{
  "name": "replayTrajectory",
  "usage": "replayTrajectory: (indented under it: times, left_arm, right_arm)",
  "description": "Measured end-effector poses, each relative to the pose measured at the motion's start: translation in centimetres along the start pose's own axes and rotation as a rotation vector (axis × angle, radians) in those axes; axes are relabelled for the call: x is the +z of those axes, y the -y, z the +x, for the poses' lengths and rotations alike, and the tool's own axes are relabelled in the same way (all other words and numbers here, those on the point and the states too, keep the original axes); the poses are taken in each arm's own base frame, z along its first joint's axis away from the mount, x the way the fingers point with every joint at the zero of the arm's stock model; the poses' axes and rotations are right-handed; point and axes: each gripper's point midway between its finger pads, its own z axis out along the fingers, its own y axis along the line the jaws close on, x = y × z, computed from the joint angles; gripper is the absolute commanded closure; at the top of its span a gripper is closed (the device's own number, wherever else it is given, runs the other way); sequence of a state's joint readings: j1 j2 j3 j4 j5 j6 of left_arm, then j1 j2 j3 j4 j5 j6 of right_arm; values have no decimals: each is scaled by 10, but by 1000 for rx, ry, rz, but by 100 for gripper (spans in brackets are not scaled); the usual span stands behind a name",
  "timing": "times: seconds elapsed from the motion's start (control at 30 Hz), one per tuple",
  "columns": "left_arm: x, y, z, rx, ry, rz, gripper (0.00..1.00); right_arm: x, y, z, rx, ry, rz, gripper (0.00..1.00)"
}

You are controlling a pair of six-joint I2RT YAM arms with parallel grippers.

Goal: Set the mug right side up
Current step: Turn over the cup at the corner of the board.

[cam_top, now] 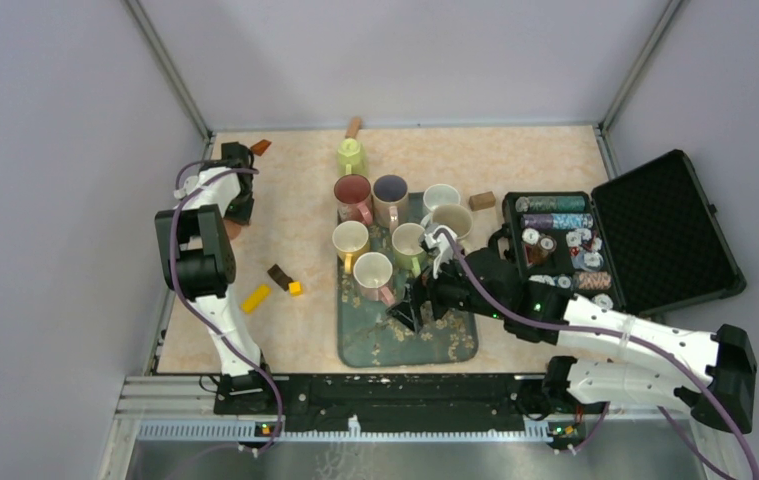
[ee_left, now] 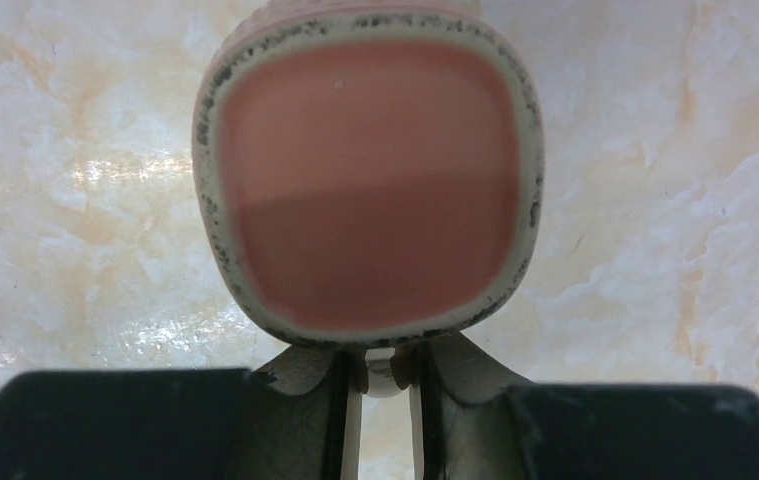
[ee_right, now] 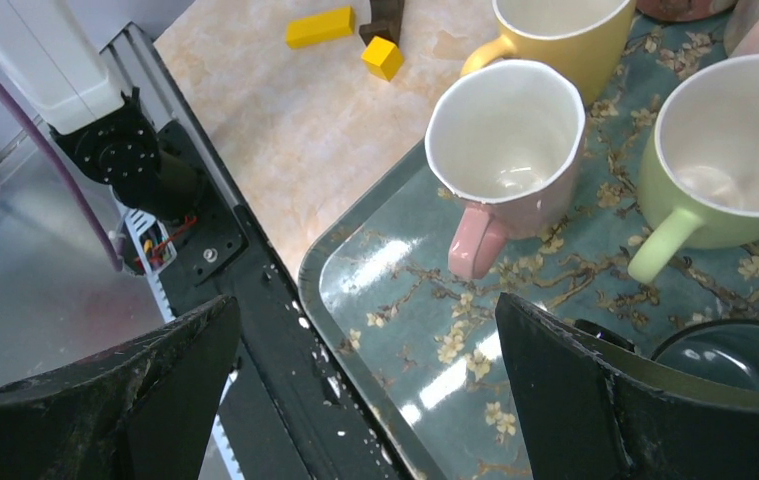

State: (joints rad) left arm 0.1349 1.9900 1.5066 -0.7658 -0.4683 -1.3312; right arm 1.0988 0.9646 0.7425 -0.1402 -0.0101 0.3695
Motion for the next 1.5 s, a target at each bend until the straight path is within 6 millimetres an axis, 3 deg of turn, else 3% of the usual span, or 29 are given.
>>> replayTrajectory:
  times: [0.43,0.87,1.0,1.17,1.33,1.5]
  left_arm:
    - [-7,1,7,117,-54,67,100]
    - [-39,-5,23,219,-175,182,100]
    - [-58,-1,18,235,-185,249,100]
    - [-86,12,12,251,-194,367,100]
    - [-110,19,12,276,-219,469,100]
    - [-135,24,14,292,-259,568,100]
  right_arm:
    - [10,-2,-14,12,-10,14,1]
    - [20,-13,-35,91,9,-24,1]
    - [25,-15,-49,124,28,-41,1]
    - [35,-3,-66,205,48,-50,1]
    - [48,10,-79,290,64,-72,1]
    - [64,10,-94,326,67,-104,1]
